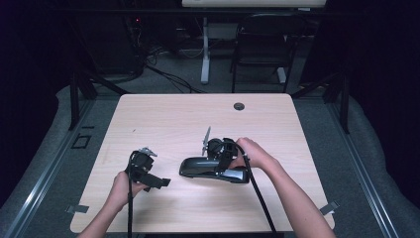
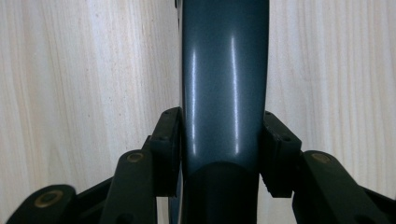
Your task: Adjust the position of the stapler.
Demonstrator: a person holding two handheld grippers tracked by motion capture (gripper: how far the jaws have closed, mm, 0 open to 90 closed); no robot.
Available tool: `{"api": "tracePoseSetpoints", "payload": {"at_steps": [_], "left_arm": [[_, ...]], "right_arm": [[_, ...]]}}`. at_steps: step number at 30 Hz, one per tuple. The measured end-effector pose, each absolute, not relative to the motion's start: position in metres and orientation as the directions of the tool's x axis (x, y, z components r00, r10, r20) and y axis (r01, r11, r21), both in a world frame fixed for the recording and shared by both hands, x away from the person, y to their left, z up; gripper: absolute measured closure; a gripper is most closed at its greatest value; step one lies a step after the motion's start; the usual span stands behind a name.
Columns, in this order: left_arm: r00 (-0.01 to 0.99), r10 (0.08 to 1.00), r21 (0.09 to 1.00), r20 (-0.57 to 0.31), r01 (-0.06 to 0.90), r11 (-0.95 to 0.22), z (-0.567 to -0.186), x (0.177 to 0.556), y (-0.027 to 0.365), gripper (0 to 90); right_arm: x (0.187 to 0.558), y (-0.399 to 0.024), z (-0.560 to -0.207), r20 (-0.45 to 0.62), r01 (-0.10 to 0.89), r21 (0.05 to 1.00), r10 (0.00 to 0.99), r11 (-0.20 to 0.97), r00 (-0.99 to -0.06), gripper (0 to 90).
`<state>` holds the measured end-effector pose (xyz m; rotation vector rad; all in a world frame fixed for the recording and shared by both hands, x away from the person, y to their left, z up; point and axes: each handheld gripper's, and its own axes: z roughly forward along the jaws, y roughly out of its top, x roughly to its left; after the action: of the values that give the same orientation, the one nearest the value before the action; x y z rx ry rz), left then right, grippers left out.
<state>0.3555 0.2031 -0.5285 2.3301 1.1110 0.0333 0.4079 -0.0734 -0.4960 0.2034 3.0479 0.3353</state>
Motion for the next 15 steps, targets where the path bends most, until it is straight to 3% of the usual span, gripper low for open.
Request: {"api": "tracePoseSetpoints", "payload": {"at_steps": [1,5,15], "left_arm": [[0.654,0.728,0.487,-0.208,0.714,-0.502,-0.529,0.356,0.203,0.0],[0.66,0.724,0.49,-0.2,0.707,-0.509,-0.528,0.355,0.2,0.0],[0.663,0.719,0.486,-0.209,0.709,-0.512,-0.53,0.358,0.2,0.0]], "right_arm": [[0.406,-0.078,-0.495,-0.06,0.142,0.244,0.161,0.959,-0.985,49.7],[0.4,-0.087,-0.49,-0.052,0.197,0.304,0.223,0.932,-0.973,45.9],[0.405,-0.052,-0.5,-0.073,0.19,0.261,0.216,0.946,-0.974,50.4]]}}
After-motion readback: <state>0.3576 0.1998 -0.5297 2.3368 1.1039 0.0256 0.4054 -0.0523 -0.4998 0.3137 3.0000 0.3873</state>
